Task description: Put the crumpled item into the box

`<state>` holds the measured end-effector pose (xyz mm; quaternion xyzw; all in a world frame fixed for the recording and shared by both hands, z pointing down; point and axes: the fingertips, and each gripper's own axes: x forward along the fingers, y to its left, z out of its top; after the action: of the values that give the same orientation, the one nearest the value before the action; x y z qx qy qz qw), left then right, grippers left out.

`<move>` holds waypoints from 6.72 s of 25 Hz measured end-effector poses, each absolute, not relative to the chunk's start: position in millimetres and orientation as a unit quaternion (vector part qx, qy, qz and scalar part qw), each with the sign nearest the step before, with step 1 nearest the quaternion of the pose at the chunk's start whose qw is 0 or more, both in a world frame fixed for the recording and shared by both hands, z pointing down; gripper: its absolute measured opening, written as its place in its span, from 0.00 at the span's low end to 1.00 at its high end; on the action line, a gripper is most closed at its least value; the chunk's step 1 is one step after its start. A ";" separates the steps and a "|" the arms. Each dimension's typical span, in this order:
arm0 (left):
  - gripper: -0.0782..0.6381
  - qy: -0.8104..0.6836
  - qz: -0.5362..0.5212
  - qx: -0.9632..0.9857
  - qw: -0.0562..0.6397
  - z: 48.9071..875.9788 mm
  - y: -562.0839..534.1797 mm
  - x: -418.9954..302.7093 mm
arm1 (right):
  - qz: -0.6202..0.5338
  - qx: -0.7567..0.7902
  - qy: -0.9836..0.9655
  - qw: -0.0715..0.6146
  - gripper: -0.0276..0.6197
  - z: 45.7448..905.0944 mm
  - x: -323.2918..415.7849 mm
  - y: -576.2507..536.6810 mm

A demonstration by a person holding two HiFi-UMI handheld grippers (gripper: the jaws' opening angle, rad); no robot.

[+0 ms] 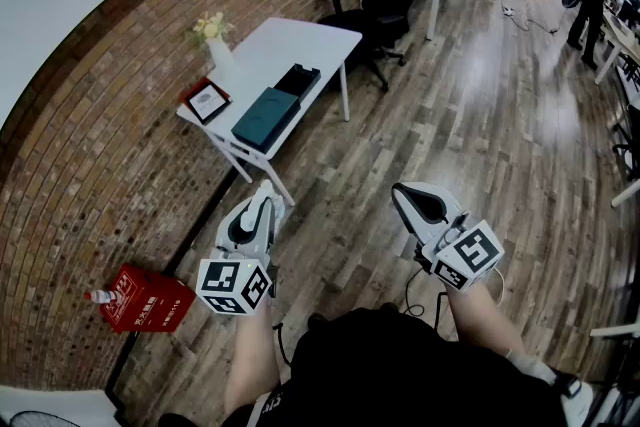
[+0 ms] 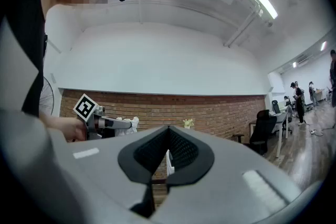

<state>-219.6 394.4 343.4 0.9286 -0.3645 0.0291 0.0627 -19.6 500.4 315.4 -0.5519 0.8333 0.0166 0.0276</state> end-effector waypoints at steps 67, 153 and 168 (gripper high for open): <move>0.21 -0.316 0.066 0.933 0.161 447.3 -51.5 -86.8 | -0.206 -0.445 0.870 -0.051 0.05 458.7 31.6 40.4; 0.22 -0.238 0.366 0.823 0.363 680.5 -237.1 61.6 | -0.294 -0.254 0.915 -0.110 0.05 507.0 137.3 -231.4; 0.54 -0.310 0.414 0.812 0.269 662.9 -234.6 44.8 | -0.297 -0.275 0.909 -0.102 0.05 505.8 163.1 -244.9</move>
<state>44.8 -234.6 662.9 0.8124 -0.3100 0.4140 0.2692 163.1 -244.9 505.8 -0.2754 0.9085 -0.2971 -0.1024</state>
